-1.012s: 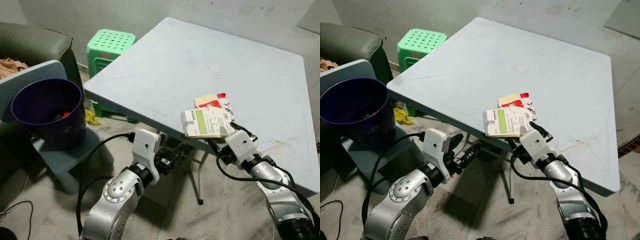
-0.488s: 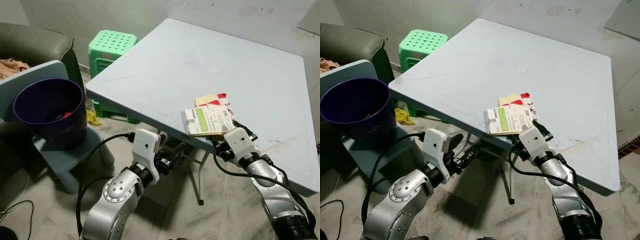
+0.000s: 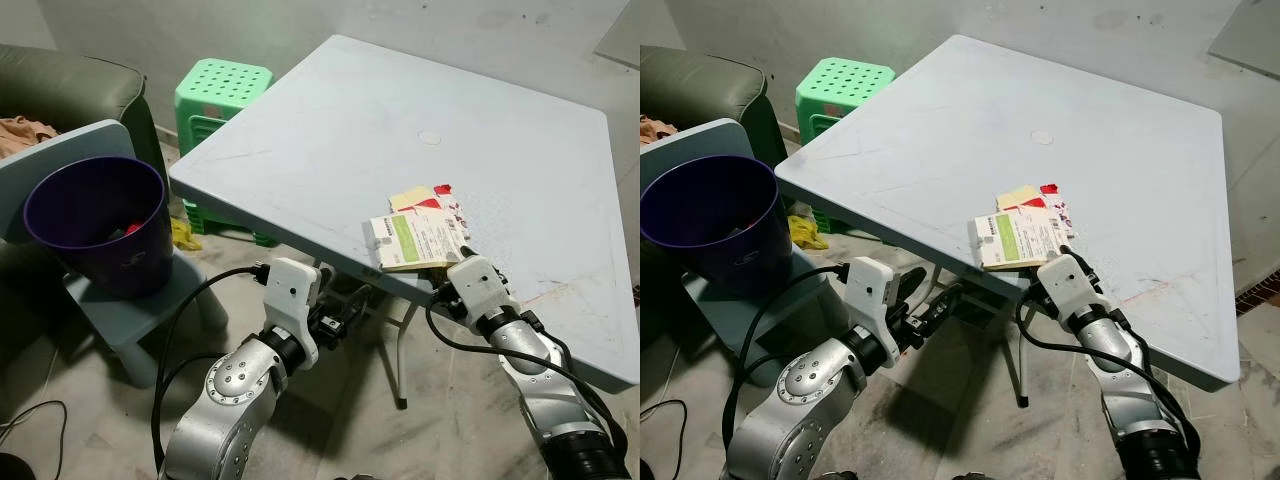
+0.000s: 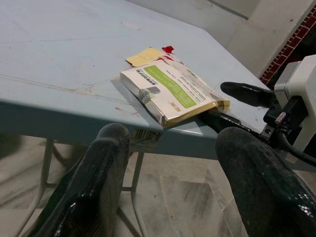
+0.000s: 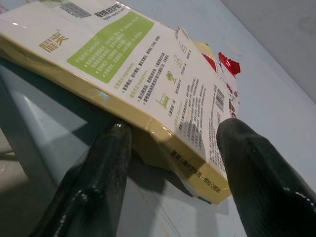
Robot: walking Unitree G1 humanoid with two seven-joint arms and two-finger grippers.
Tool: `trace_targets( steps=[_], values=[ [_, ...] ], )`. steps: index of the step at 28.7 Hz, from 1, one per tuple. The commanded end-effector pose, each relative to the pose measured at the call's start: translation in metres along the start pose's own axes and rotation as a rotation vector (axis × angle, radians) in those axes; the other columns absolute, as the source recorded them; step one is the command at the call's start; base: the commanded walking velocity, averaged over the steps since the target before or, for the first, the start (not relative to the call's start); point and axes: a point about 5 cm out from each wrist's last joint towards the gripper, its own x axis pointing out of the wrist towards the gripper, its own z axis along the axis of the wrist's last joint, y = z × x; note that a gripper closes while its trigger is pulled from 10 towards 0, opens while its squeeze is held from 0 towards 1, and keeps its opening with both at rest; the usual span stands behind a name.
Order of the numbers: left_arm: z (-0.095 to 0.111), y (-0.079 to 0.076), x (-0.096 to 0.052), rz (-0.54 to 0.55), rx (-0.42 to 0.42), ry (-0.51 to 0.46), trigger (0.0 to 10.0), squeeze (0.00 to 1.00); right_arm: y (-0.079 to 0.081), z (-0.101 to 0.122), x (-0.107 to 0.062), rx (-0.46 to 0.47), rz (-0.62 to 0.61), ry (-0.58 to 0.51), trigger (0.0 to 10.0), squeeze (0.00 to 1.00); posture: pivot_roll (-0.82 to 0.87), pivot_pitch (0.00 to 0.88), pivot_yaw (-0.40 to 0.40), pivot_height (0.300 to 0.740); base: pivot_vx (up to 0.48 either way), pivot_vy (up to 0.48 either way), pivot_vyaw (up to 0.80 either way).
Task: Picking trash to rubbish bin
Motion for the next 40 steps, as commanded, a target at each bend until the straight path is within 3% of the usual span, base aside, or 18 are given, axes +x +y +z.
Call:
trace_targets(
  steps=[1, 24, 28, 36, 40],
  values=[
    [0.003, -0.003, -0.002, -0.003, 0.003, -0.007, 10.0, 0.0, 0.001, -0.006, -0.002, 0.006, 0.001, 0.031, 0.0, 0.0, -0.01, 0.175, -0.091, 0.74, 0.0, 0.0, 0.0],
    [0.005, 0.0, -0.003, 0.024, 0.004, -0.022, 10.0, 0.0, 0.004, 0.001, 0.004, 0.031, 0.039, -0.005, 0.0, 0.0, 0.0, 0.17, -0.105, 0.74, 0.0, 0.0, 0.0],
    [0.007, 0.002, -0.001, 0.032, 0.007, -0.03, 10.0, 0.0, 0.001, 0.003, 0.004, 0.076, 0.026, -0.016, 0.0, 0.0, 0.0, 0.166, -0.105, 0.74, 0.0, 0.0, 0.0],
    [0.02, 0.015, 0.003, 0.071, 0.033, -0.081, 10.0, 0.0, -0.016, 0.012, 0.003, 0.329, -0.047, -0.112, 0.0, 0.0, 0.0, 0.148, -0.095, 0.74, 0.0, 0.0, 0.0],
    [0.025, 0.025, 0.006, 0.085, 0.054, -0.096, 10.0, 0.0, -0.019, 0.017, 0.002, 0.394, -0.069, -0.144, 0.0, 0.0, 0.0, 0.13, -0.088, 0.74, 0.0, 0.0, 0.0]
  ],
)
